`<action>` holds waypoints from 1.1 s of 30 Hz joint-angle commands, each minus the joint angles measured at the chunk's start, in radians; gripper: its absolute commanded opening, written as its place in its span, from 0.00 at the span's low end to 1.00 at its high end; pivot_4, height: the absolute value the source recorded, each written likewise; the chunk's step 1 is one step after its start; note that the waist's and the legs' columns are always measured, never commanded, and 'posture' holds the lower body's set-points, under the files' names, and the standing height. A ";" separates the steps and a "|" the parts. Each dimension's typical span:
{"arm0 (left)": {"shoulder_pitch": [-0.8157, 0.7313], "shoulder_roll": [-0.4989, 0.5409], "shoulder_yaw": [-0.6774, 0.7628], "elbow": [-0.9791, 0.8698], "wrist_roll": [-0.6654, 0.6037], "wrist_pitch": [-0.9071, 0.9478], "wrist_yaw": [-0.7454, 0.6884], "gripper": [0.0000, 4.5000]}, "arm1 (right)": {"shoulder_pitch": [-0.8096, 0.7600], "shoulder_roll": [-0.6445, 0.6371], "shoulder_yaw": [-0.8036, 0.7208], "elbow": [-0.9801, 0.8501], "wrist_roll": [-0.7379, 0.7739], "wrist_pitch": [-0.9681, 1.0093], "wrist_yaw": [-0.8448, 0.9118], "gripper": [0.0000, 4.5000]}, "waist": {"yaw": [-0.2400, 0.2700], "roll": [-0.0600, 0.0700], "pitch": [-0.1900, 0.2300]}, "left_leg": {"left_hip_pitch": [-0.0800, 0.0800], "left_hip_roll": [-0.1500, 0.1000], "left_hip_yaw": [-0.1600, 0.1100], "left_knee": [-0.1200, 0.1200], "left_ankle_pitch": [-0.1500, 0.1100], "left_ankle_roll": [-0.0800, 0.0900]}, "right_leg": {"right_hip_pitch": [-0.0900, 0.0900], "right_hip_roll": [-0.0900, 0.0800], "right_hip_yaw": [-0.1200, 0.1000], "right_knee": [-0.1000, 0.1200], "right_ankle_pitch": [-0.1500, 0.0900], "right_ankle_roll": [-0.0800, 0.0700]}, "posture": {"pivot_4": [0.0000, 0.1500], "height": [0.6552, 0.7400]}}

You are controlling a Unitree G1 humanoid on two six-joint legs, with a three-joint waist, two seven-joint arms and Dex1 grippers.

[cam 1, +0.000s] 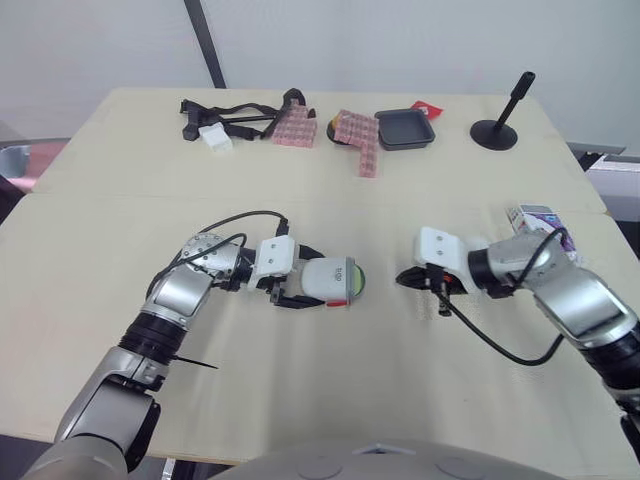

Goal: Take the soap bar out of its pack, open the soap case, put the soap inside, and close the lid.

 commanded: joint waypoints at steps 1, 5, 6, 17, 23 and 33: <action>-0.010 0.010 0.012 -0.008 -0.014 -0.038 -0.004 0.77 | 0.041 0.011 -0.102 -0.029 0.076 0.010 -0.017 0.01 | -0.001 0.000 0.000 | 0.000 0.000 0.000 0.000 0.000 0.000 | 0.000 0.000 0.000 0.000 0.000 0.000 | 1.00 1.00; -0.005 0.008 0.021 -0.008 -0.022 -0.060 0.000 0.77 | 0.097 0.061 -0.204 -0.048 0.187 0.078 -0.053 0.01 | 0.002 0.000 0.000 | 0.000 0.000 0.000 0.000 0.000 0.000 | 0.000 0.000 0.000 0.000 0.000 0.000 | 1.00 1.00; -0.005 0.007 0.023 -0.007 -0.023 -0.068 0.003 0.77 | 0.111 0.075 -0.232 -0.055 0.223 0.107 -0.062 0.01 | 0.002 0.000 0.000 | 0.000 0.000 0.000 0.000 0.000 0.000 | 0.000 0.000 0.000 0.000 0.000 0.000 | 1.00 1.00; 0.018 -0.012 0.029 -0.055 -0.067 -0.095 0.024 0.77 | 0.182 0.199 -0.502 -0.125 0.725 0.743 -0.245 0.78 | 0.015 0.000 0.000 | 0.000 0.000 0.000 0.000 0.000 0.000 | 0.000 0.000 0.000 0.000 0.000 0.000 | 1.00 1.00; 0.031 -0.036 0.025 -0.076 -0.063 -0.128 0.052 0.77 | 0.169 0.280 -0.611 -0.075 0.898 0.962 -0.366 1.00 | 0.029 0.000 0.000 | 0.000 0.000 0.000 0.000 0.000 0.000 | 0.000 0.000 0.000 -0.001 0.000 0.000 | 1.00 1.00; 0.036 -0.059 0.014 -0.097 -0.060 -0.167 0.078 0.77 | 0.127 0.342 -0.637 0.012 1.042 0.964 -0.589 1.00 | 0.029 0.001 0.000 | 0.000 -0.001 0.000 0.000 0.000 0.000 | 0.000 0.000 0.000 -0.001 0.000 0.000 | 1.00 1.00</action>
